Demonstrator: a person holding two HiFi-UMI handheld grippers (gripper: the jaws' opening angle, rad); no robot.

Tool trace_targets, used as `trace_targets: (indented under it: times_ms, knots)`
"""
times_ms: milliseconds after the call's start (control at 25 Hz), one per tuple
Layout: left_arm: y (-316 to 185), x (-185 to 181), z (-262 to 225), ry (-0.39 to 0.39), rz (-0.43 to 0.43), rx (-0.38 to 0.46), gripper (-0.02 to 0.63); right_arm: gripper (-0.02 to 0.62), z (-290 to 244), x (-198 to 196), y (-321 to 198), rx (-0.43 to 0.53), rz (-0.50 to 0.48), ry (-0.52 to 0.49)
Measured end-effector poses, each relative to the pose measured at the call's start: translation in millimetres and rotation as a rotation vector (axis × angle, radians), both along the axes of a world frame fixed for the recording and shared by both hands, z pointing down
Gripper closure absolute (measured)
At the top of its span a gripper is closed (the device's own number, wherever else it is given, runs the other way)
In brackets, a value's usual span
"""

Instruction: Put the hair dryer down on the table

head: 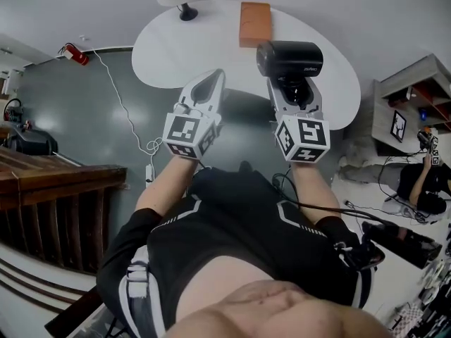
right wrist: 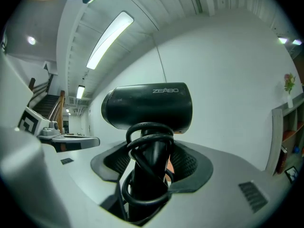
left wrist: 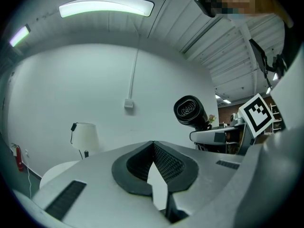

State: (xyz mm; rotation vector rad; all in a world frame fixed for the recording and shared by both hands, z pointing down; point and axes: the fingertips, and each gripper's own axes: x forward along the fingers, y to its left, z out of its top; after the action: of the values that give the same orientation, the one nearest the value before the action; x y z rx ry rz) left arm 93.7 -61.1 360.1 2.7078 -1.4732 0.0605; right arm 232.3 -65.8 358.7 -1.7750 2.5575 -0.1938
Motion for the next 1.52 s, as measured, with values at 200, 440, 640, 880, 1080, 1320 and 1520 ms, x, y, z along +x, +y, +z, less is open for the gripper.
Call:
trace_targets:
  times_ms: [200, 440, 640, 880, 1080, 1320, 1520]
  knots:
    - [-26.2, -26.3, 10.3, 0.0, -0.013, -0.022, 0.575, 0.322, 8.5, -27.4, -25.8, -0.028, 0.003, -0.007]
    - [-67.1, -53.5, 16.3, 0.016, 0.028, -0.018, 0.575, 0.322, 21.4, -62.1, -61.4, -0.056, 0.027, 0.009]
    - [-104.2, -85.7, 20.4, -0.029, 0.107, -0.008, 0.575, 0.322, 34.1, -96.1, -93.9, -0.09, 0.103, 0.008]
    - [-149.6, -132.5, 41.3, -0.007, 0.126, -0.07, 0.574, 0.322, 55.3, -134.4, -132.0, -0.154, 0.163, 0.0]
    - [-179.3, -162.8, 64.4, -0.031, 0.144, -0.09, 0.575, 0.322, 73.5, -163.4, -155.5, -0.197, 0.191, -0.016]
    - [-213.3, -202.6, 99.9, -0.034, 0.144, -0.164, 0.575, 0.322, 99.7, -197.0, -181.1, -0.256, 0.238, -0.013]
    - [-231.2, -221.3, 117.9, -0.045, 0.175, -0.192, 0.575, 0.322, 123.4, -216.9, -201.7, -0.311, 0.282, -0.013]
